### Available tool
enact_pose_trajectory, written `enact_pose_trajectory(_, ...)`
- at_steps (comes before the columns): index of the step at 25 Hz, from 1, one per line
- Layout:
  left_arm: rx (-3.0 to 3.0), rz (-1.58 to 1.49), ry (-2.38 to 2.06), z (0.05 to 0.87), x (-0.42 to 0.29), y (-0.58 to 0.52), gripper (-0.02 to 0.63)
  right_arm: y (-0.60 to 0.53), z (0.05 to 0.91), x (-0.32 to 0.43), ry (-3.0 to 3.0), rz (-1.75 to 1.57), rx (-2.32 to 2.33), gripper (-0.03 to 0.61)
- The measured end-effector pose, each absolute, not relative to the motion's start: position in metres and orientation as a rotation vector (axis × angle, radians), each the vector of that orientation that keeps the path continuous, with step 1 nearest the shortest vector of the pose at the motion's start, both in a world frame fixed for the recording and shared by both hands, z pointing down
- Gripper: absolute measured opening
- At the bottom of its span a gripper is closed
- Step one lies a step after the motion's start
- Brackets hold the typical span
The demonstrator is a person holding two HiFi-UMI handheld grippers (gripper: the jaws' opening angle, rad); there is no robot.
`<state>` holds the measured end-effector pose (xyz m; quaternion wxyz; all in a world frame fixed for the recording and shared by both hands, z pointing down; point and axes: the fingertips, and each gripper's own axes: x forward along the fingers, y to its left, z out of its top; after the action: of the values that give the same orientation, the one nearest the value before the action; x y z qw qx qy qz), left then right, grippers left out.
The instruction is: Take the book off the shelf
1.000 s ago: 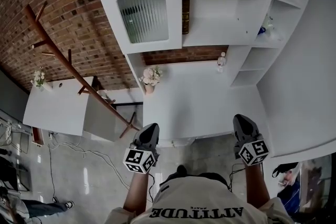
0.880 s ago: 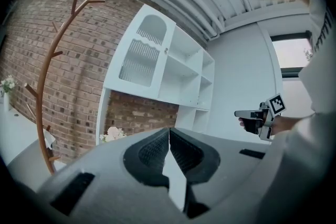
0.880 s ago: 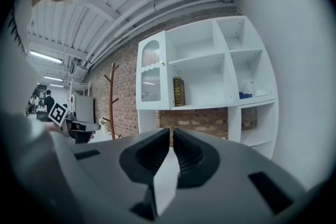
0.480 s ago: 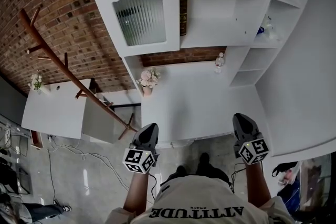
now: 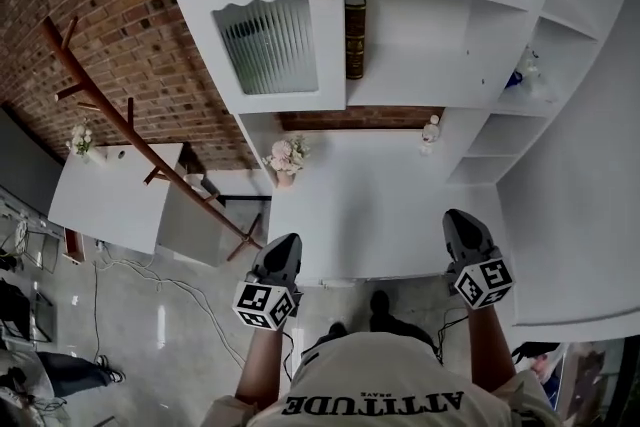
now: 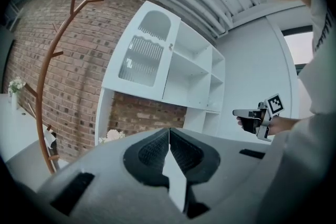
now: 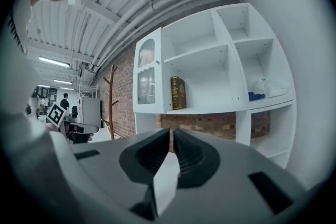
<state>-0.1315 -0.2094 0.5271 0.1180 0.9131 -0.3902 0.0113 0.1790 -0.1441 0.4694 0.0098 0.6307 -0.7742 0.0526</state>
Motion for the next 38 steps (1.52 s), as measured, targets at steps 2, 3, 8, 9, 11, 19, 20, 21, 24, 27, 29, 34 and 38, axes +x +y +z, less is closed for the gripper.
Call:
enact_pose_trajectory(2, 2.664, 0.029, -1.181, 0.522, -0.125, -0.215, 0.026, -0.160, 0.465, 0.188, -2.448, 0.156, 1.937, 0.035)
enact_pose_trajectory(3, 2.660, 0.026, -1.198, 0.520, -0.121, -0.219, 0.026, -0.168, 0.464, 0.192, -2.461, 0.150, 1.920, 0.035)
enact_pose_trajectory(8, 2.626, 0.015, -1.290, 0.516, -0.107, -0.228, 0.026, -0.209, 0.454, 0.204, -2.530, 0.107, 1.800, 0.035)
enact_pose_trajectory(9, 2.617, 0.015, -1.310, 0.516, -0.105, -0.229, 0.026, -0.218, 0.451, 0.205, -2.547, 0.093, 1.770, 0.035)
enact_pose_trajectory(11, 2.598, 0.012, -1.349, 0.516, -0.101, -0.231, 0.026, -0.237, 0.441, 0.206, -2.580, 0.054, 1.712, 0.035)
enact_pose_trajectory(19, 2.545, 0.007, -1.471, 0.512, -0.077, -0.230, 0.026, -0.316, 0.395, 0.213, -2.693, -0.029, 1.524, 0.035)
enact_pose_trajectory(20, 2.535, 0.006, -1.488, 0.511, -0.076, -0.229, 0.026, -0.326, 0.390, 0.212, -2.702, -0.036, 1.501, 0.035)
enact_pose_trajectory(21, 2.525, 0.007, -1.504, 0.511, -0.075, -0.228, 0.026, -0.335, 0.385, 0.211, -2.711, -0.041, 1.478, 0.035)
enact_pose_trajectory(24, 2.503, 0.013, -1.541, 0.512, -0.074, -0.224, 0.026, -0.360, 0.373, 0.204, -2.737, -0.038, 1.413, 0.035)
enact_pose_trajectory(27, 2.477, 0.012, -1.572, 0.515, -0.074, -0.222, 0.026, -0.387, 0.363, 0.193, -2.757, -0.036, 1.357, 0.038)
enact_pose_trajectory(29, 2.464, 0.011, -1.585, 0.514, -0.074, -0.221, 0.026, -0.405, 0.359, 0.185, -2.766, -0.026, 1.322, 0.067)
enact_pose_trajectory(34, 2.452, 0.005, -1.616, 0.510, -0.082, -0.227, 0.026, -0.446, 0.354, 0.165, -2.778, 0.012, 1.276, 0.102)
enact_pose_trajectory(38, 2.442, -0.005, -1.626, 0.513, -0.094, -0.233, 0.026, -0.473, 0.352, 0.149, -2.770, 0.042, 1.294, 0.138)
